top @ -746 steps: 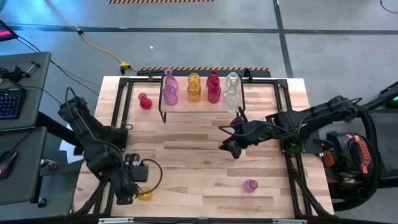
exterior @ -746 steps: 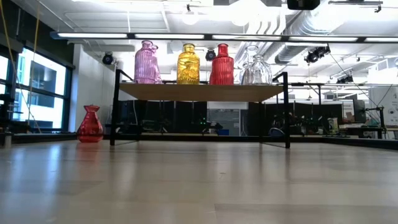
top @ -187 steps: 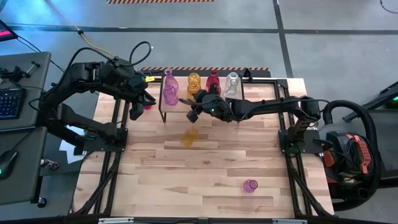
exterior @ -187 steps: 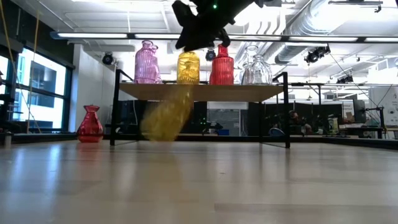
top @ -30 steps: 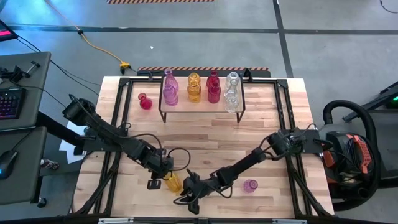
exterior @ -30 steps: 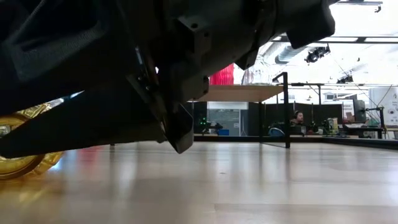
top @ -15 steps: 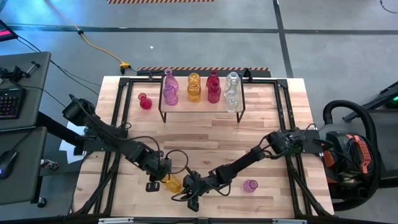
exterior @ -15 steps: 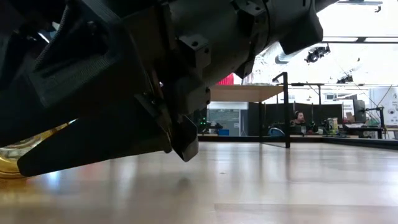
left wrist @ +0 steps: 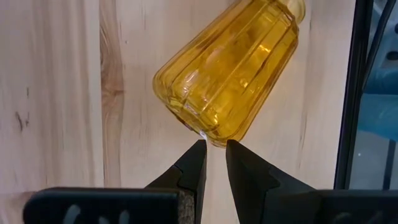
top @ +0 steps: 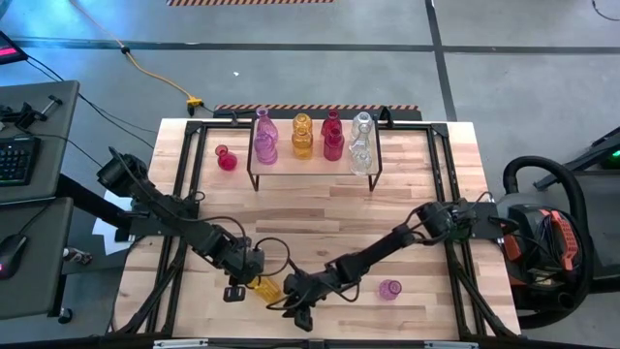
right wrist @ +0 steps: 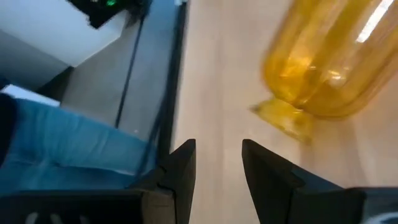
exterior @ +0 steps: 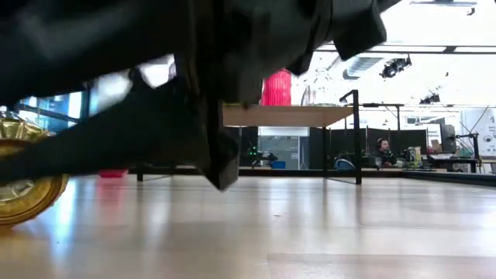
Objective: Sort vases onto shelf
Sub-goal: Put the yellow vase on the shelf aligned with the other yellow vases
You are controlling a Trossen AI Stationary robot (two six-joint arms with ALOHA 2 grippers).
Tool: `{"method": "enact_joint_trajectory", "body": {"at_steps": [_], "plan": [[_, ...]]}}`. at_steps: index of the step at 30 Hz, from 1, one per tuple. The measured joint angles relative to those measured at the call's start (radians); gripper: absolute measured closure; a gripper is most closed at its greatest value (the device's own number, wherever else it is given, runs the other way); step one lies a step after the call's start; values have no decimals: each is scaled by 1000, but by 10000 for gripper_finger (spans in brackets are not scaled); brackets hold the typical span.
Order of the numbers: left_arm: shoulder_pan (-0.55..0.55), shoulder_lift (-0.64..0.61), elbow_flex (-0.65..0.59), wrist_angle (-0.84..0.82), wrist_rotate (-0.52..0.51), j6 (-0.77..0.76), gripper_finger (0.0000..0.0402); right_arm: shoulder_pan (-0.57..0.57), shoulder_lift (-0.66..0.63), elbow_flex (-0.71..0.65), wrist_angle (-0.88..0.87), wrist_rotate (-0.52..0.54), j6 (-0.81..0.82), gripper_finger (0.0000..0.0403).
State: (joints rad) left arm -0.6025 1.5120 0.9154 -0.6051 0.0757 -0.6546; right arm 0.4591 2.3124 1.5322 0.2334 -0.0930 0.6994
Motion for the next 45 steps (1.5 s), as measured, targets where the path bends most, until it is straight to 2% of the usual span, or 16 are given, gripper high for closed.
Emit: {"method": "enact_joint_trajectory", "body": {"at_steps": [3,6,10,14,16,20,45], "plan": [[0,0,0,0,0,-8,348,5,-31,0,-22,-8,-16,277],[0,0,0,2,0,-9,348,11,-54,0,-78,43,-52,277],[0,0,0,2,0,-23,348,25,-58,0,-142,158,-91,277],[0,0,0,5,0,-24,348,48,-58,0,-168,359,-156,277],[0,0,0,5,0,-24,348,54,-58,0,-163,412,-192,277],[0,0,0,5,0,-24,348,54,-58,0,-173,362,-211,277],[1,0,0,25,-1,-25,348,61,-20,1,-63,403,-311,277]]}}
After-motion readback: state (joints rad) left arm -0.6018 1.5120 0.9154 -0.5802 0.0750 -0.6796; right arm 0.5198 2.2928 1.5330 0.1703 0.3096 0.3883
